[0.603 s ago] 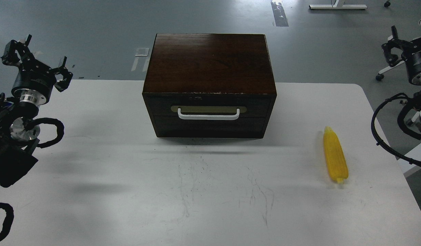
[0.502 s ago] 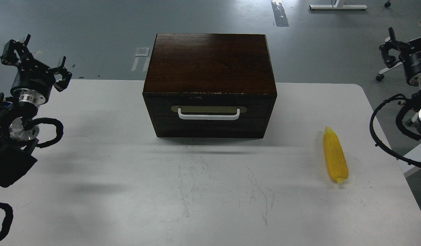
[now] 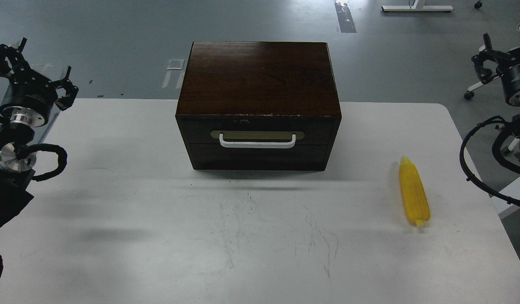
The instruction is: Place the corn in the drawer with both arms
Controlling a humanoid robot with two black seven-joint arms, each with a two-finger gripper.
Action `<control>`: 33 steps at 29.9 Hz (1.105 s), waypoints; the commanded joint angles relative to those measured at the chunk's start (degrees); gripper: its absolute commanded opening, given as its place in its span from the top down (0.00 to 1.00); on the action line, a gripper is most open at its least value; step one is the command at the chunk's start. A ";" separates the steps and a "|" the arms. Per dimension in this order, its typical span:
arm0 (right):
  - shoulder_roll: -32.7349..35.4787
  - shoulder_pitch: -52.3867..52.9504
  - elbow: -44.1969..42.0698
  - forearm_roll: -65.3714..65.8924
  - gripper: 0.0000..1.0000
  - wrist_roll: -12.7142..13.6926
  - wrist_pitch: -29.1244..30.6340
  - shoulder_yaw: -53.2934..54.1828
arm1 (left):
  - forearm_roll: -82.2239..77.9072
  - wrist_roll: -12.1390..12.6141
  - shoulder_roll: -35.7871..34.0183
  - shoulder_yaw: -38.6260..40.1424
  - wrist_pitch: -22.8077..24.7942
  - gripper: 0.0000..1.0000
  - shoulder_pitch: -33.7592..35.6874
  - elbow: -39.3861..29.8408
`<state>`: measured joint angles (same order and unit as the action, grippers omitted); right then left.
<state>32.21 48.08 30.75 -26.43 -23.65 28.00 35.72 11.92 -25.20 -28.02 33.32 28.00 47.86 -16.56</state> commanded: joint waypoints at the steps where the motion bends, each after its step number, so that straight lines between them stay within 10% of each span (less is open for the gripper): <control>1: 0.05 -0.09 0.01 0.15 0.00 0.01 0.00 -0.04 | -2.06 2.08 -1.95 -0.36 0.00 0.02 2.05 -0.05; 14: 0.14 0.09 0.01 0.24 0.00 0.01 0.00 -0.13 | -18.95 1.99 -5.64 -0.54 0.00 0.02 20.61 -5.24; 33: 2.33 -0.18 -0.08 0.24 0.00 0.01 0.00 -0.13 | -90.28 1.82 -2.65 -1.24 0.00 0.04 29.66 -56.64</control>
<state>34.35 47.99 30.67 -26.19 -23.64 28.00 35.59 -67.47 -23.40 -31.28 32.63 28.02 77.92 -66.34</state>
